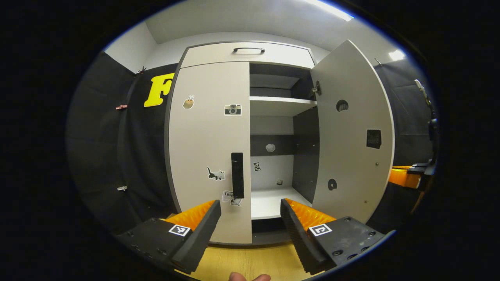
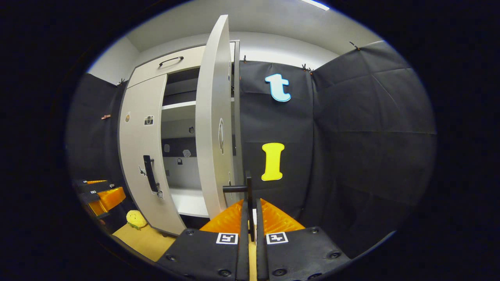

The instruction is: Open the right door of the double-door shoe cabinet with the right hand, and open the left door with the left hand.

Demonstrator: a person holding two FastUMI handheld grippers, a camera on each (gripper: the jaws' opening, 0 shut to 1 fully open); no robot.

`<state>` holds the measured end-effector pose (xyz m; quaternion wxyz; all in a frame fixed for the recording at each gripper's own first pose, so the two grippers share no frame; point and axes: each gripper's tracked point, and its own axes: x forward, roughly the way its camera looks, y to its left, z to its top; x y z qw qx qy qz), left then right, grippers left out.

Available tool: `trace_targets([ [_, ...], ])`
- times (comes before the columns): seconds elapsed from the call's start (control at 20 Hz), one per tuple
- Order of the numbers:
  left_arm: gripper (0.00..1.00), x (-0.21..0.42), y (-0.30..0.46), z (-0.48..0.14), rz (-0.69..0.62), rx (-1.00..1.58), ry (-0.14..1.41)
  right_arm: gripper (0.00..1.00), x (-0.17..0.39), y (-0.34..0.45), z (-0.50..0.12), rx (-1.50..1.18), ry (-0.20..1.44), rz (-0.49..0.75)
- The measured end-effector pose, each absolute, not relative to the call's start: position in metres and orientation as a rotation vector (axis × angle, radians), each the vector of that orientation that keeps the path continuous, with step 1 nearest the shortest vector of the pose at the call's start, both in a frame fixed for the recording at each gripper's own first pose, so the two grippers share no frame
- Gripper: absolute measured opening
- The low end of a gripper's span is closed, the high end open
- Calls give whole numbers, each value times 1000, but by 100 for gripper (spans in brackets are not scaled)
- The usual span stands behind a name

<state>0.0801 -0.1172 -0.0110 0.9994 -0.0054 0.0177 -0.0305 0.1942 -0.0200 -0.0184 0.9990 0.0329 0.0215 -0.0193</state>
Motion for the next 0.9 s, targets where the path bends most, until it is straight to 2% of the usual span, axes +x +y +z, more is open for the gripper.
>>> trace_targets([
  [0.1,94,95,-114,-5,-57,-8,21,20,188,-22,-18,73,36,-40],
  [0.15,94,102,-111,-3,-50,1,13,35,187,-20,-16,88,30,-41],
  [0.3,94,128,-106,-1,-37,23,-6,59,181,-17,-17,109,36,-48],
  [0.4,94,146,-104,-2,-31,29,-9,99,182,-23,-22,106,52,-73],
  [0.65,92,198,-95,-13,-4,16,-2,98,173,-23,-22,107,49,-74],
  [0.8,85,227,-91,-20,-3,-5,1,98,171,-25,-23,101,54,-74],
  [0.9,76,243,-89,-27,-8,-11,3,98,171,-26,-22,105,51,-75],
])
